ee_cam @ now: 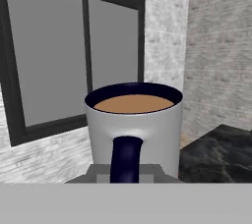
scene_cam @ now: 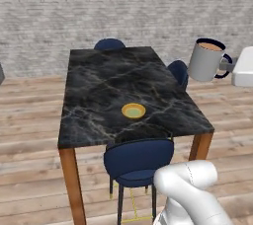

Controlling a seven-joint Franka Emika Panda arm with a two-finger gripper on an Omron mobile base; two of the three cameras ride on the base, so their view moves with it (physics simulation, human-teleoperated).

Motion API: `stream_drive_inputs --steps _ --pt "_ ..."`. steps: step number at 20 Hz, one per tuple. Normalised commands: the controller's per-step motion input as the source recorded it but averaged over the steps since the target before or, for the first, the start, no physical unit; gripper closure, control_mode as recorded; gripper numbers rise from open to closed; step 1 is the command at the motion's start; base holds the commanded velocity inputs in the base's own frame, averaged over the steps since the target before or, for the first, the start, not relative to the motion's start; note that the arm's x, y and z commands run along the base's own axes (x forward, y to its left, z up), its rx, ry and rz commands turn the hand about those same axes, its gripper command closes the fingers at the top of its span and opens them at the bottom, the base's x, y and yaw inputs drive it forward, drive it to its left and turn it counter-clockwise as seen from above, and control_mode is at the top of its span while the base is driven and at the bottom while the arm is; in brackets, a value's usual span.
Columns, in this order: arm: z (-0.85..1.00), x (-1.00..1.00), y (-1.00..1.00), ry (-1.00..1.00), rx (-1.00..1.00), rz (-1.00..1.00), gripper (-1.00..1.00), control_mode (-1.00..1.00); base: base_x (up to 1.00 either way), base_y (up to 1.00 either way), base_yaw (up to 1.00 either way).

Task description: Pick the cup of tea, navigate to the dining table, and place it on the saucer.

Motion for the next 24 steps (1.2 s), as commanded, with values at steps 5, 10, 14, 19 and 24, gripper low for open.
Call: stream_drive_inputs --steps 5,10,14,19,24 --pt "0.00 0.00 0.00 0.00 0.00 0.00 1.00 1.00 0.59 0.27 -0.04" --pt "0.00 0.00 0.00 0.00 0.00 0.00 1.00 1.00 0.61 0.23 -0.06" --pt "0.00 0.00 0.00 0.00 0.00 0.00 1.00 1.00 0.59 0.25 -0.05" --pt "0.00 0.00 0.00 0.00 0.00 0.00 1.00 1.00 0.61 0.26 -0.04" --pt "-0.31 0.34 0.11 0.03 -0.01 0.00 1.00 -1.00 0.27 0.10 0.00"
